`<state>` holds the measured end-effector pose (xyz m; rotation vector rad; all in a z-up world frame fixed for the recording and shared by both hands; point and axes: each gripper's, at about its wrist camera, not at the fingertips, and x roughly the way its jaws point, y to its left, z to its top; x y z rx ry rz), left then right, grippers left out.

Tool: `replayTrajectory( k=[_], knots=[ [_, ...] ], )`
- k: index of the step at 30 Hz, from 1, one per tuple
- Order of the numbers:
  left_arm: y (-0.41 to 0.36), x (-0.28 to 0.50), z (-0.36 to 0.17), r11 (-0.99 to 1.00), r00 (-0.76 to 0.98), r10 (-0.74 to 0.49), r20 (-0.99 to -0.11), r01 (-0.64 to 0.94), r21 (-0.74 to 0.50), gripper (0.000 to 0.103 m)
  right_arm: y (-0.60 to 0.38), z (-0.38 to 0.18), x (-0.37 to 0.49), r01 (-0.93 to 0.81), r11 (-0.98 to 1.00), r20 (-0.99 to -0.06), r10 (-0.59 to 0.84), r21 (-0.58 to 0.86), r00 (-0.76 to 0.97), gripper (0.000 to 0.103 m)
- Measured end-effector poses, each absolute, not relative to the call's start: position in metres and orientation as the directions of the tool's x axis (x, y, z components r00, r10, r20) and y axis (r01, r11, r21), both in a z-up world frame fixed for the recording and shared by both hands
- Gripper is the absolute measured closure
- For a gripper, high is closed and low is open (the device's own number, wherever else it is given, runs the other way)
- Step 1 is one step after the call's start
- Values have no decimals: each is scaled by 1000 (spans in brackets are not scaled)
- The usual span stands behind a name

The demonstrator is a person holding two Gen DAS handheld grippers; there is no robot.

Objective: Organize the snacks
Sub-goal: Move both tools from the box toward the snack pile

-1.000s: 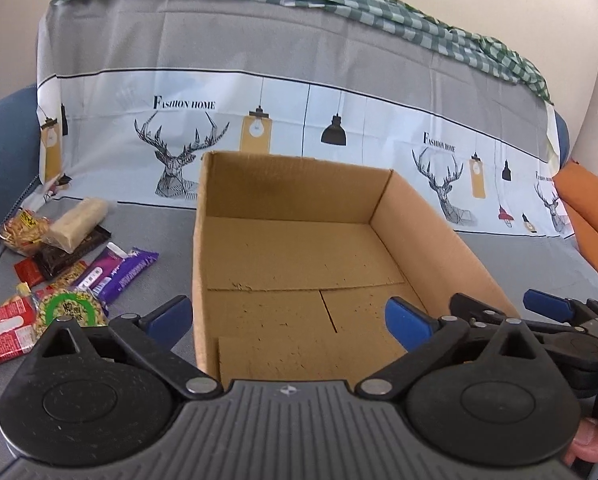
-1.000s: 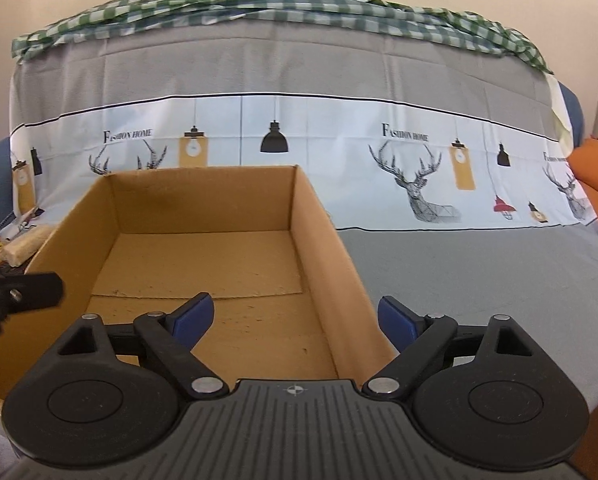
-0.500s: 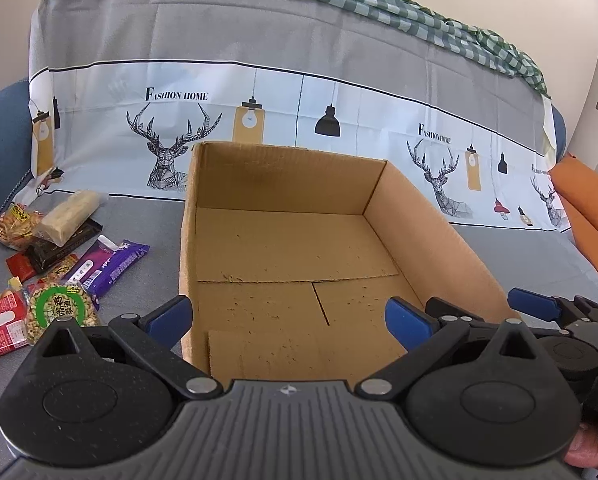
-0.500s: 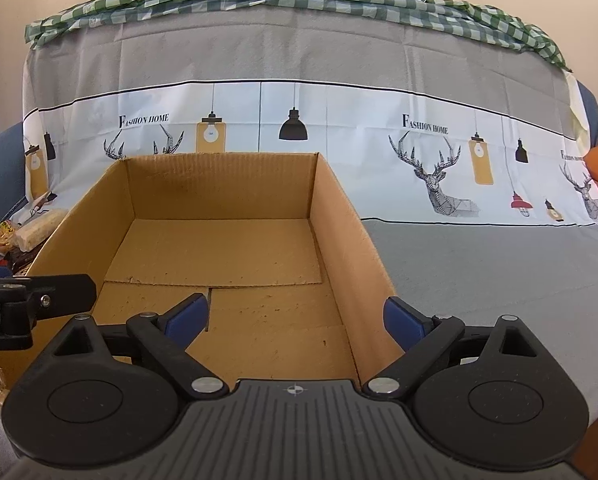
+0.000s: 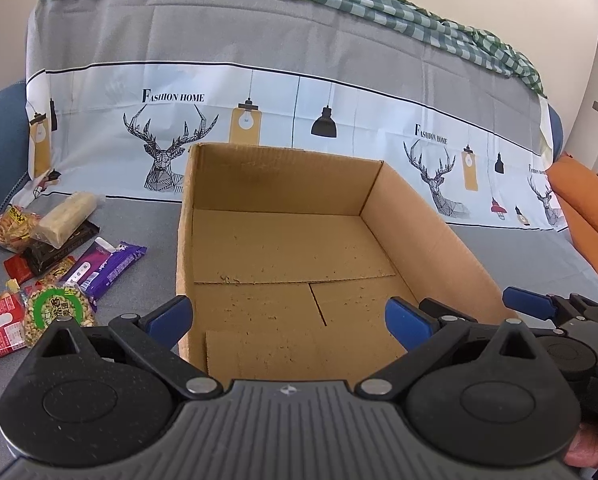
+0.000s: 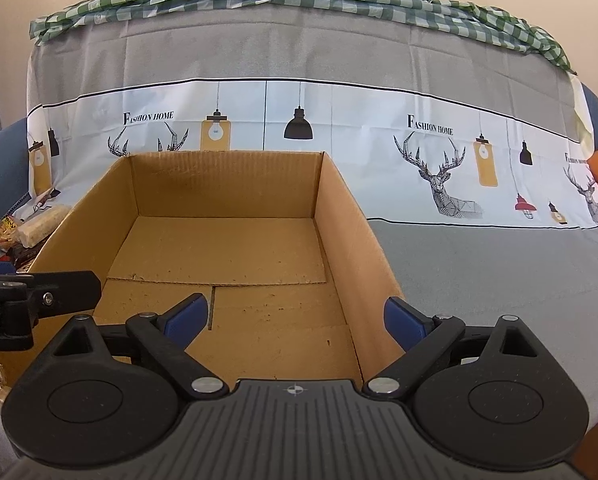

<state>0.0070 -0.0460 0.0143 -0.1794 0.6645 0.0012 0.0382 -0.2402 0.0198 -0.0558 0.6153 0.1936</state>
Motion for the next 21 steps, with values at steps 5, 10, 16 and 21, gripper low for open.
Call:
replayTrajectory(
  k=[5,10,16,21],
  knots=[
    [-48,6,15,986,791,-59,-609,-48,-157,1,-240,19,39,-202,979,-581,163,-2,797,8],
    [-48,6,15,985,790,-73,-609,-37,-166,1,-240,18,39,-198,980,-581,159,-4,798,8],
    [-48,3,17,987,804,-75,-590,-26,-161,1,-239,19,38,-209,978,-569,170,-3,805,11],
    [-44,-4,22,991,842,-42,-538,-35,-132,12,-234,26,36,-207,978,-542,173,-2,823,24]
  ],
)
